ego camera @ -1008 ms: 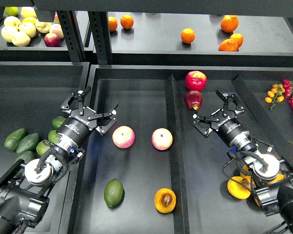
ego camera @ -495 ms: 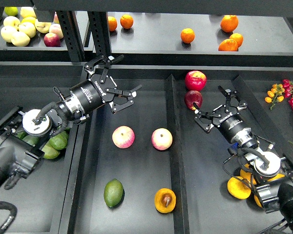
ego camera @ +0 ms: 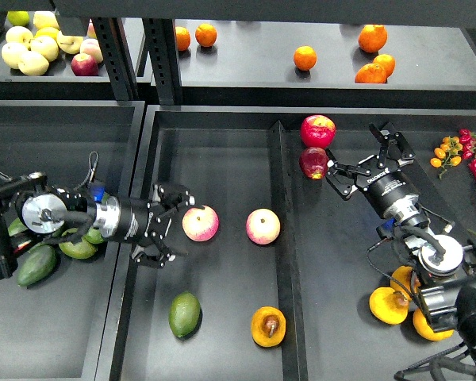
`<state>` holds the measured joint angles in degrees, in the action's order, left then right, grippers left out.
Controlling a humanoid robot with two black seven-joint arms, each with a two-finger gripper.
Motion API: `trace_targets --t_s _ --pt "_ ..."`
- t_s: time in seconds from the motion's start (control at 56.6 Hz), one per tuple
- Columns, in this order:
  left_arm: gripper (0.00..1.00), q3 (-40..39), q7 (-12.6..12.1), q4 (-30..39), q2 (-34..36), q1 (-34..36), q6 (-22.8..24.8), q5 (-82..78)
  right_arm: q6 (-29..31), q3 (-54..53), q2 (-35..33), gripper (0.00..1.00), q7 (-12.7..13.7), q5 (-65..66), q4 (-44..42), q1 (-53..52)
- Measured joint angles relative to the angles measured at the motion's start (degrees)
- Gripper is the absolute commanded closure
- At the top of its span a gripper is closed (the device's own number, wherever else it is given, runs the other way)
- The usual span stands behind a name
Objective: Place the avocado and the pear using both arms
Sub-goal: 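Move the left gripper down toward the green avocado on the tray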
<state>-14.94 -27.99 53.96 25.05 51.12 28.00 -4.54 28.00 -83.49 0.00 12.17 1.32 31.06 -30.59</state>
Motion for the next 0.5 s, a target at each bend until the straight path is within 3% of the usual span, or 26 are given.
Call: trace_targets --t_s 0.265,0.495 --pt "0.02 8.6 0.0 -2.1 -2.8 -1.4 0.0 -12.3 0.0 -0.5 0.0 0.00 0.0 0.0 -0.7 -0.5" --pt "0.02 10.0 0.0 -5.0 -6.0 -2.2 0.0 -15.6 0.0 -0.5 0.0 0.00 0.0 0.0 -0.7 -0.1"
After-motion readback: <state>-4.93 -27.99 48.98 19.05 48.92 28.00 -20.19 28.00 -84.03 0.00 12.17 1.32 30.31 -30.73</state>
